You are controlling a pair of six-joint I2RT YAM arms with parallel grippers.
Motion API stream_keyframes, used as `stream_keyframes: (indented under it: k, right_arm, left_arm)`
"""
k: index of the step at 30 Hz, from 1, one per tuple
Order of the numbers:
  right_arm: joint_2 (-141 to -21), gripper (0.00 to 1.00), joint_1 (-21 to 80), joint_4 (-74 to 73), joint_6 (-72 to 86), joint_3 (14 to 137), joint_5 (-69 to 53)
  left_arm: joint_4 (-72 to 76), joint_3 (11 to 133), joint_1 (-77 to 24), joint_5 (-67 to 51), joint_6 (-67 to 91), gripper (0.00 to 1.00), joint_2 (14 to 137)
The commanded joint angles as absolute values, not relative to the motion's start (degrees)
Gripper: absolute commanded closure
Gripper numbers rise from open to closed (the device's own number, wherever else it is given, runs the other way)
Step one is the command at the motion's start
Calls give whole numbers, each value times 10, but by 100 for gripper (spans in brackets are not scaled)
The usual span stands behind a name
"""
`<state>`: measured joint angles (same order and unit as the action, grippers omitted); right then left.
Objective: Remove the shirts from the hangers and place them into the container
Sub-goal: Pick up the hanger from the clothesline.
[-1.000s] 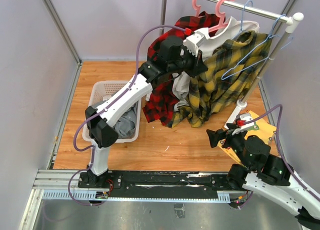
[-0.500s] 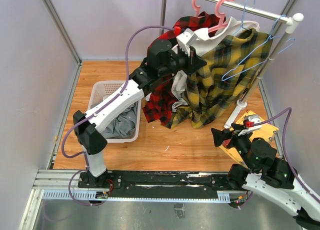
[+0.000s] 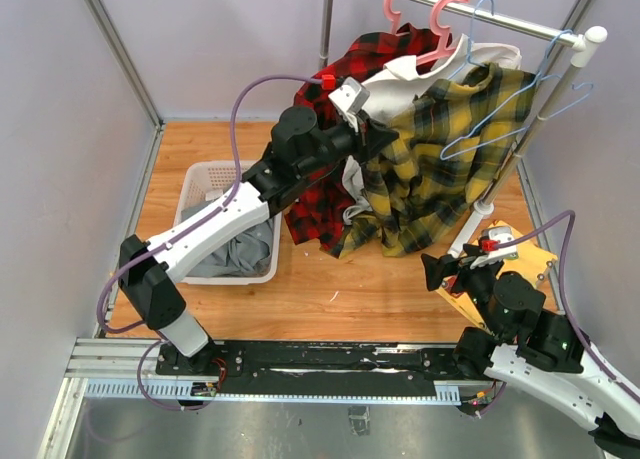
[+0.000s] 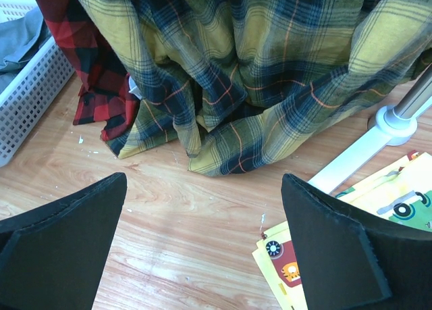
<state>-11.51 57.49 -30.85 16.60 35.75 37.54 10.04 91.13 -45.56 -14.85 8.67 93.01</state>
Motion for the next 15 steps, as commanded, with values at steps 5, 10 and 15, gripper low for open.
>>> stream_keyframes:
  k: [5,10,15]
  right_arm:
    - [-102,2,570,-302,169,357,379]
    - [-95,2,570,-303,167,351,380]
    - [-103,2,570,-301,168,355,378]
  left_arm:
    - [204,808,-455,-72,103,99,832]
    - [225,701,-455,-70,95,99,752]
    - [230,605,-455,-54,111,99,672]
